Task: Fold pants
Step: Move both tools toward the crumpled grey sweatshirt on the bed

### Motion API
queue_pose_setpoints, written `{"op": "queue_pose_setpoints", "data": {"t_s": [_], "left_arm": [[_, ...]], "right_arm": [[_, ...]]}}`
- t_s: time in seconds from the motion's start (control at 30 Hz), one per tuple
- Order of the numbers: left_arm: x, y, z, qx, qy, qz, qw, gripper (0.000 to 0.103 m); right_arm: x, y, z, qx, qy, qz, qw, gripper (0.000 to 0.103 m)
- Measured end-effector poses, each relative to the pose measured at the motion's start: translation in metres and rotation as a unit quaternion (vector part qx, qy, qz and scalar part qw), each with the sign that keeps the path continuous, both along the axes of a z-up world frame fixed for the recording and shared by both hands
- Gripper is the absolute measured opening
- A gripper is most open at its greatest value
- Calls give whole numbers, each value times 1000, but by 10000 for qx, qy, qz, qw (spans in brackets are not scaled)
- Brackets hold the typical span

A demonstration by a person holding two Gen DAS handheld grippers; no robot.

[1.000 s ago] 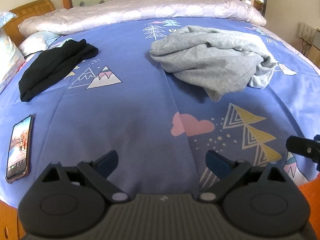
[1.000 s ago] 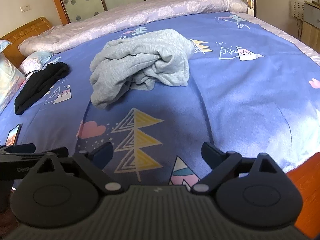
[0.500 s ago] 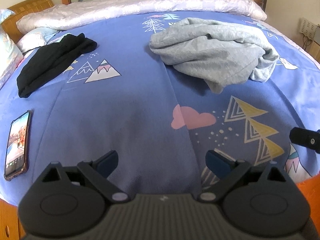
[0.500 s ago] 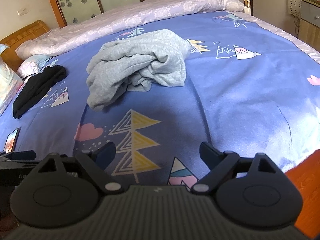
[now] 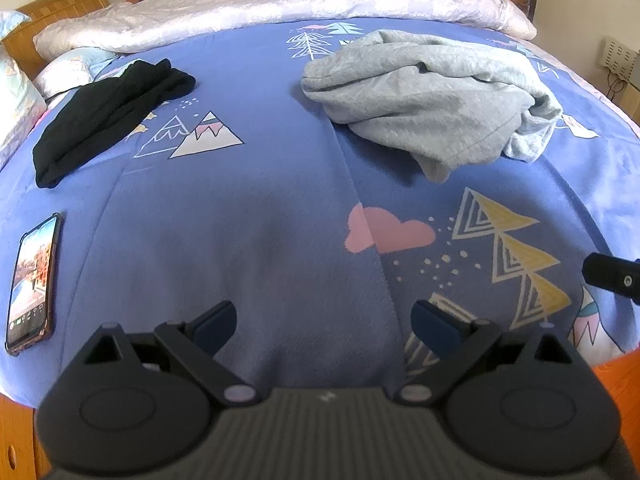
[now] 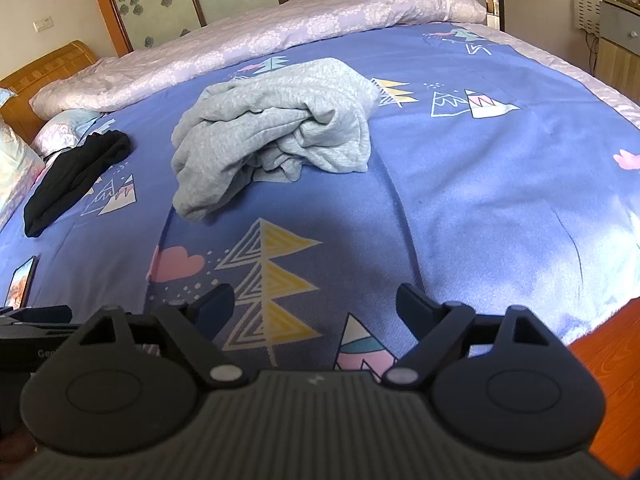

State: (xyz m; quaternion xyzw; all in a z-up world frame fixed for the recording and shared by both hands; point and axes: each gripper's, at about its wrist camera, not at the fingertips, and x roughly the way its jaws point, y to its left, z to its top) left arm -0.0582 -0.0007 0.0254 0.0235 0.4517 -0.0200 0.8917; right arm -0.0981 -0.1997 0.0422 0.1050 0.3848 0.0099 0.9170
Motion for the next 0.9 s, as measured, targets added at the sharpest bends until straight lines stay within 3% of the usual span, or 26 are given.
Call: {"op": "queue_pose_setpoints", "data": {"t_s": [0.37, 0.9], "left_arm": [[1, 4, -4, -21, 56, 61, 10000, 98], [5, 16, -8, -107, 99, 202, 9997, 98]], "right_arm": [[1, 0, 0, -17, 16, 4, 10000, 78], [5, 2, 1, -79, 17, -90, 9999, 76]]}}
